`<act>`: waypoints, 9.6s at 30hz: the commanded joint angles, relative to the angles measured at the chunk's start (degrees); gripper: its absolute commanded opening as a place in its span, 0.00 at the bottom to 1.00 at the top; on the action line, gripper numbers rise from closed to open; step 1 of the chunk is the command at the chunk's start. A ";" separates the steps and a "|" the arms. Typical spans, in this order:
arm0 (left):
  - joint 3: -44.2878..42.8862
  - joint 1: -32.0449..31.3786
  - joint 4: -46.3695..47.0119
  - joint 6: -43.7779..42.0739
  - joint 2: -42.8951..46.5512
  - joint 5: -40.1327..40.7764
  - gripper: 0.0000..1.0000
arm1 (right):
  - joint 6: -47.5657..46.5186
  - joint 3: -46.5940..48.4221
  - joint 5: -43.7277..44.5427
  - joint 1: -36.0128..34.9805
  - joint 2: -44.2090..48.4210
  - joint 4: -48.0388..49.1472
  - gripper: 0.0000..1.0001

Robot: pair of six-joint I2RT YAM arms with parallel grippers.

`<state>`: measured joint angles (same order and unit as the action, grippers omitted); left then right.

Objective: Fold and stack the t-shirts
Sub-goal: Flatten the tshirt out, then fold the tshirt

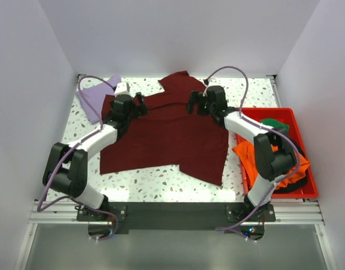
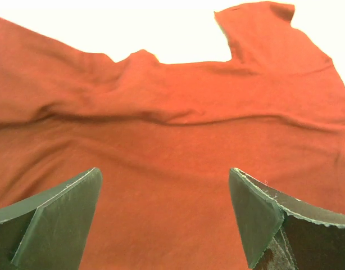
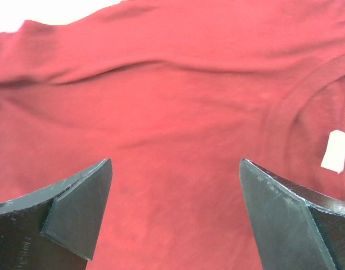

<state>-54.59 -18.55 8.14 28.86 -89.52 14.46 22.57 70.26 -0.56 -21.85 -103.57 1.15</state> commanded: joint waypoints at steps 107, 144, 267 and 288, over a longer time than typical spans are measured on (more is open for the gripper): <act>10.73 10.90 11.81 -0.30 3.73 -12.35 1.00 | -3.23 -27.29 7.50 -24.91 19.99 -13.71 0.21; 10.29 10.99 11.90 -0.39 2.50 -12.26 1.00 | -4.56 -18.57 17.09 -4.09 22.45 -15.66 0.62; 32.35 21.36 -11.48 24.31 20.34 6.73 0.11 | -3.32 -13.22 -6.56 8.93 9.18 0.87 0.00; 34.73 21.36 -21.41 24.04 50.83 9.80 0.00 | -1.21 -25.60 -9.55 7.87 38.69 -5.01 0.00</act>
<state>-20.34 2.57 -10.24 51.62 -41.47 21.82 20.40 46.85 -8.84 -13.23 -70.13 -1.21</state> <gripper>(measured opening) 0.028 0.011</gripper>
